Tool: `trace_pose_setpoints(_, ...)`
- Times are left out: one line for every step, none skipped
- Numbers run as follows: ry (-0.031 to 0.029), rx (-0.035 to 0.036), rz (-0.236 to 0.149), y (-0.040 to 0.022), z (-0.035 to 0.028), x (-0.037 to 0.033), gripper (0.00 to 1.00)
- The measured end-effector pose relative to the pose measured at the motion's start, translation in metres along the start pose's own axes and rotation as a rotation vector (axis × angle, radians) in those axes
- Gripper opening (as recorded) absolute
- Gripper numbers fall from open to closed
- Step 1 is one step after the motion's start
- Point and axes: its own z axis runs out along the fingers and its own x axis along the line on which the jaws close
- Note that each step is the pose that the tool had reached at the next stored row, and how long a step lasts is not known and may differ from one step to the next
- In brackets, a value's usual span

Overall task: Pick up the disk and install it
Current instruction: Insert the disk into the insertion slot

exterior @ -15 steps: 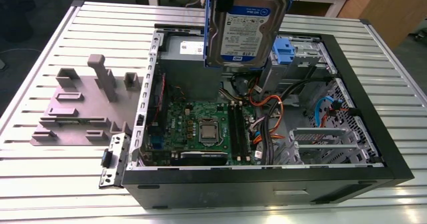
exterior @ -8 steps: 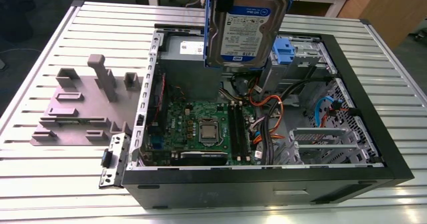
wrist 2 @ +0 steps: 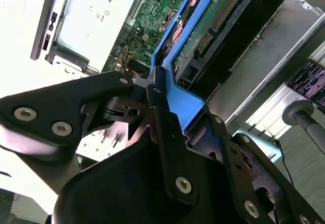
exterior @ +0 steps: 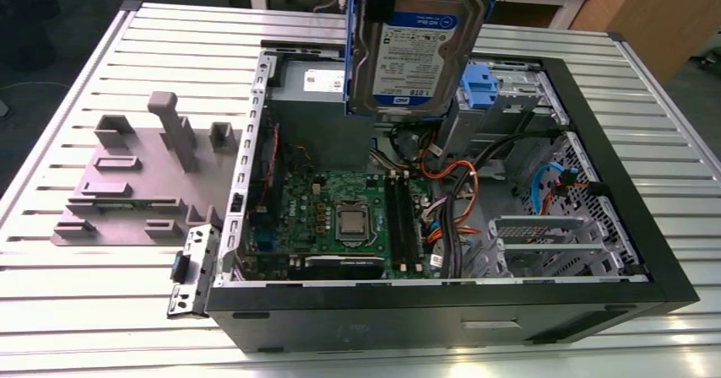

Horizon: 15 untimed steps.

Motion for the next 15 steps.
trace_pose_setpoints(-0.0001, 0.0001, 0.0, 0.0, 0.0002, 0.0021, 0.36)
trace_pose_setpoints(-0.0002, 0.0001, 0.0, -0.0001, 0.0003, 0.0045, 0.36)
trace_pose_setpoints(-0.0001, 0.0001, 0.0, -0.0001, 0.0004, 0.007, 0.36)
trace_pose_setpoints(0.0001, 0.0, 0.0, -0.0001, 0.0004, 0.0097, 0.36)
trace_pose_setpoints(-0.0001, 0.0, 0.0, -0.0001, 0.0006, 0.0124, 0.36)
trace_pose_setpoints(-0.0001, 0.0, 0.0, -0.0001, 0.0007, 0.015, 0.36)
trace_pose_setpoints(-0.0001, 0.0, 0.0, -0.0002, 0.0008, 0.018, 0.36)
trace_pose_setpoints(-0.0002, 0.0001, 0.0, -0.0002, 0.0011, 0.0207, 0.36)
trace_pose_setpoints(-0.0001, 0.0, 0.0, -0.0002, 0.0011, 0.0227, 0.36)
trace_pose_setpoints(-0.0001, 0.0001, 0.0, -0.0002, 0.0012, 0.0244, 0.36)
trace_pose_setpoints(-0.0001, 0.0, 0.0, -0.0003, 0.0012, 0.0258, 0.36)
trace_pose_setpoints(-0.0001, 0.0001, 0.0, -0.0005, 0.0013, 0.0269, 0.36)
trace_pose_setpoints(-0.0001, 0.0001, 0.0, -0.0009, 0.0013, 0.0277, 0.36)
trace_pose_setpoints(-0.0001, 0.0001, 0.0, -0.0017, 0.0014, 0.028, 0.36)
trace_pose_setpoints(-0.0001, 0.0, 0.0, -0.0042, 0.0015, 0.0281, 0.36)
